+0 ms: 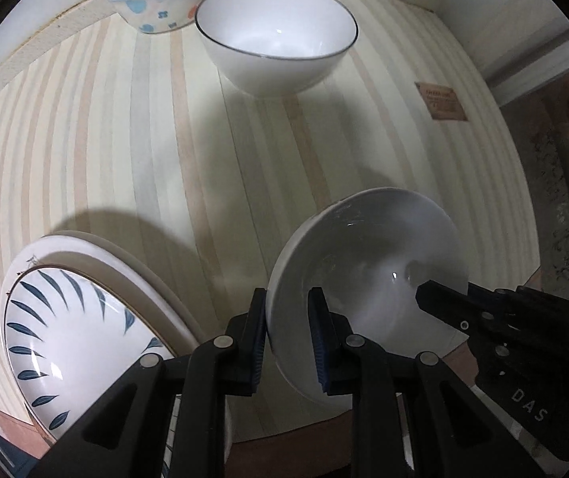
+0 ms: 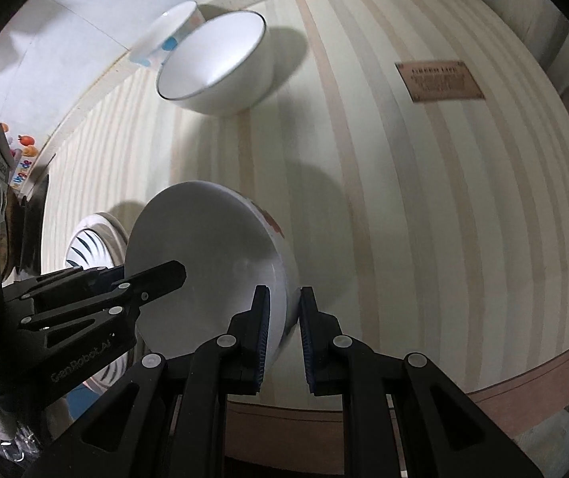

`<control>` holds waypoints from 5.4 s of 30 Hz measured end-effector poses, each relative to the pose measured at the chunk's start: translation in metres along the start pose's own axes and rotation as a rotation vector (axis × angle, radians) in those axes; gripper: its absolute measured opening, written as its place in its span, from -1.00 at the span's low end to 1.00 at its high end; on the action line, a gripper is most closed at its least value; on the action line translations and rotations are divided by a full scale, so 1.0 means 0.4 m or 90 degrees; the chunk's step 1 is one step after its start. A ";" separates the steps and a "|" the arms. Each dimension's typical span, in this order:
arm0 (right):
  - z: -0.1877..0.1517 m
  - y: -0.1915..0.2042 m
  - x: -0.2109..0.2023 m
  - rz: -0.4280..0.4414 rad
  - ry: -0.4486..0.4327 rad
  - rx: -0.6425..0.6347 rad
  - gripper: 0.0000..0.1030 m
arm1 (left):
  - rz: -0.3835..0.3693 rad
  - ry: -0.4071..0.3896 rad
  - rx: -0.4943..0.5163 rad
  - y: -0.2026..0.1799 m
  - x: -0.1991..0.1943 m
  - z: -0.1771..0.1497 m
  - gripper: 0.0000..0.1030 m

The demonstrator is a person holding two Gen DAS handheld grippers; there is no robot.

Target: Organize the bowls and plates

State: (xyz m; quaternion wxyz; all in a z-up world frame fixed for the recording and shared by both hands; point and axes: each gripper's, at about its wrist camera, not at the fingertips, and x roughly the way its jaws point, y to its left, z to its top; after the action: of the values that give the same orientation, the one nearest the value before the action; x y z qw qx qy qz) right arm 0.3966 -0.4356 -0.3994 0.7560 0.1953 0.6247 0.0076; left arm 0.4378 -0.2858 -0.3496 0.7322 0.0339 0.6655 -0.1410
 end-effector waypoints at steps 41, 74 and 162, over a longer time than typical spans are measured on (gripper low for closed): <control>0.452 0.040 0.056 0.076 -0.033 0.041 -0.14 | -0.026 -0.035 -0.128 0.161 -0.005 0.380 -0.46; 0.281 0.102 -0.177 0.026 -0.115 0.017 -0.76 | -0.044 -0.125 -0.009 0.046 -0.254 0.205 -0.66; 0.779 0.266 0.204 0.046 -0.051 -0.047 -0.80 | -0.060 -0.059 -0.200 0.423 -0.025 0.570 -0.64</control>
State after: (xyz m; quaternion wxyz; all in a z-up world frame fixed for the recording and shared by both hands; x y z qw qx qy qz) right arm 0.7344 -0.4054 -0.3991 0.7860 0.1902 0.5861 0.0501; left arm 0.6998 -0.1761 -0.3375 0.7511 -0.1191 0.6455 -0.0706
